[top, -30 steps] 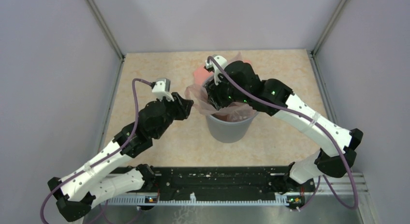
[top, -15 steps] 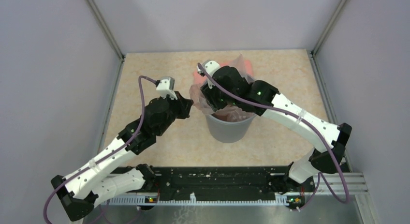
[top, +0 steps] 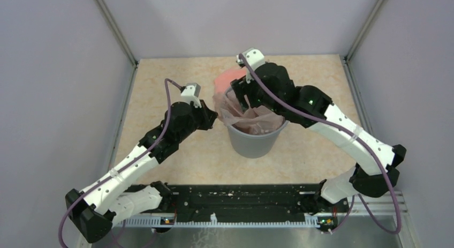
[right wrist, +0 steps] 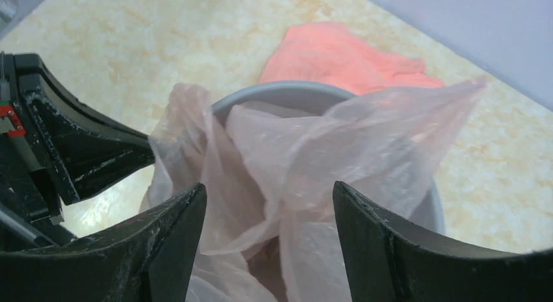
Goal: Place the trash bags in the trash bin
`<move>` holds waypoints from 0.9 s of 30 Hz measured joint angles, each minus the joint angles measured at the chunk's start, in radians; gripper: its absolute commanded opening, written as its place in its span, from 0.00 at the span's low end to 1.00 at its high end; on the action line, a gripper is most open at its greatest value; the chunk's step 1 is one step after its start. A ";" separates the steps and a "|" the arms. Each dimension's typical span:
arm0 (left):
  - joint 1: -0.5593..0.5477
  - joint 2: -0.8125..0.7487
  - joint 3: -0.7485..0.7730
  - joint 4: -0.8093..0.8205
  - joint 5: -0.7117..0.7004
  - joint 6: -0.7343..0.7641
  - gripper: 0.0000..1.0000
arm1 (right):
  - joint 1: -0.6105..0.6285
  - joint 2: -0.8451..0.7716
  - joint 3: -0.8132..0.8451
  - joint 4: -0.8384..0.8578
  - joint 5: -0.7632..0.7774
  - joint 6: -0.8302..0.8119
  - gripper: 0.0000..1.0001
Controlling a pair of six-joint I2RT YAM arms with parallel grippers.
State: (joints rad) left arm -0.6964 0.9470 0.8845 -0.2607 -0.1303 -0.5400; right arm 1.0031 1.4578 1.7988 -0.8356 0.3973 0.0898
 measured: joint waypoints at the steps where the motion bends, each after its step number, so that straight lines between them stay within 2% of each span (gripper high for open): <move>1: 0.005 0.004 0.000 0.001 0.008 0.002 0.06 | -0.007 -0.013 0.000 0.000 0.010 0.000 0.71; 12: 0.066 0.038 0.000 0.008 0.071 0.015 0.06 | -0.195 -0.130 -0.080 0.044 0.016 0.019 0.64; 18: 0.084 0.049 0.000 0.020 0.094 0.017 0.06 | -0.349 -0.135 -0.201 0.083 -0.127 0.065 0.63; 24: 0.104 0.059 0.000 0.025 0.112 0.018 0.06 | -0.398 -0.139 -0.282 0.142 -0.280 0.117 0.62; 25: 0.106 0.059 0.000 0.025 0.113 0.018 0.06 | -0.405 -0.142 -0.298 0.157 -0.310 0.127 0.60; 27: 0.109 0.059 -0.002 0.028 0.122 0.018 0.06 | -0.425 -0.147 -0.327 0.181 -0.365 0.149 0.47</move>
State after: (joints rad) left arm -0.5873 1.0061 0.8829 -0.2329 -0.0078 -0.5217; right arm 0.5777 1.3106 1.4715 -0.6548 0.0326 0.2390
